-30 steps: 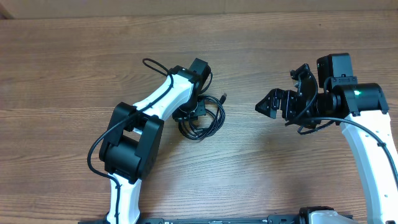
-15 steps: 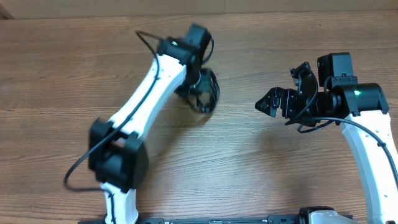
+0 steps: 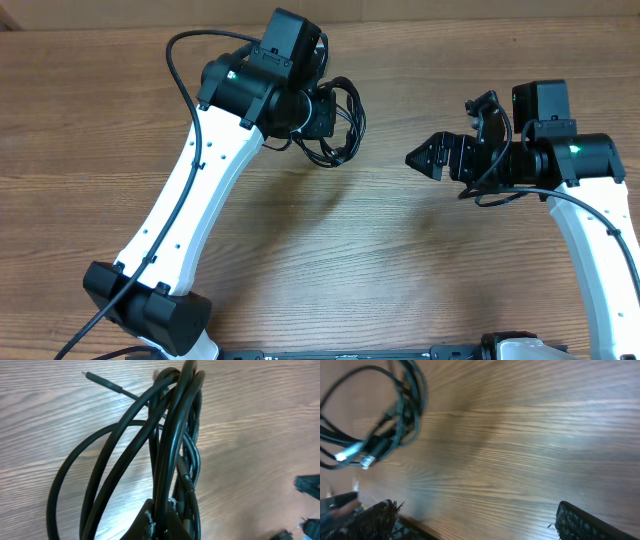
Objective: Untangle cables
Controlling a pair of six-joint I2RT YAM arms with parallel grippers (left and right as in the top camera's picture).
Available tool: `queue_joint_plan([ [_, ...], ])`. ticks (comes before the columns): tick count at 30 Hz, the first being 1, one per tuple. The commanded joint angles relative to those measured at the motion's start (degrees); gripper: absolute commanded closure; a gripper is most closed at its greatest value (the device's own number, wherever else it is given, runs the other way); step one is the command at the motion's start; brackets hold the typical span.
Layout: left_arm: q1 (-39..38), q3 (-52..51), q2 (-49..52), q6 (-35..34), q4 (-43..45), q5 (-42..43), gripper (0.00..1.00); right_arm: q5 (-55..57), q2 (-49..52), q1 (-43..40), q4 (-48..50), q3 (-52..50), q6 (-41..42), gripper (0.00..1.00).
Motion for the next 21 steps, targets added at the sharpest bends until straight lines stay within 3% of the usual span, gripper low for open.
queue_joint_plan([
  [1,0.68,0.66,-1.57,3.80,0.44,6.60,0.96,-5.62,0.17,-0.15,0.81,1.46,-0.11,0.00],
  [21,0.68,0.66,-1.57,5.68,1.29,12.68,0.95,-6.38,0.17,3.48,5.73,1.46,7.76,0.05],
])
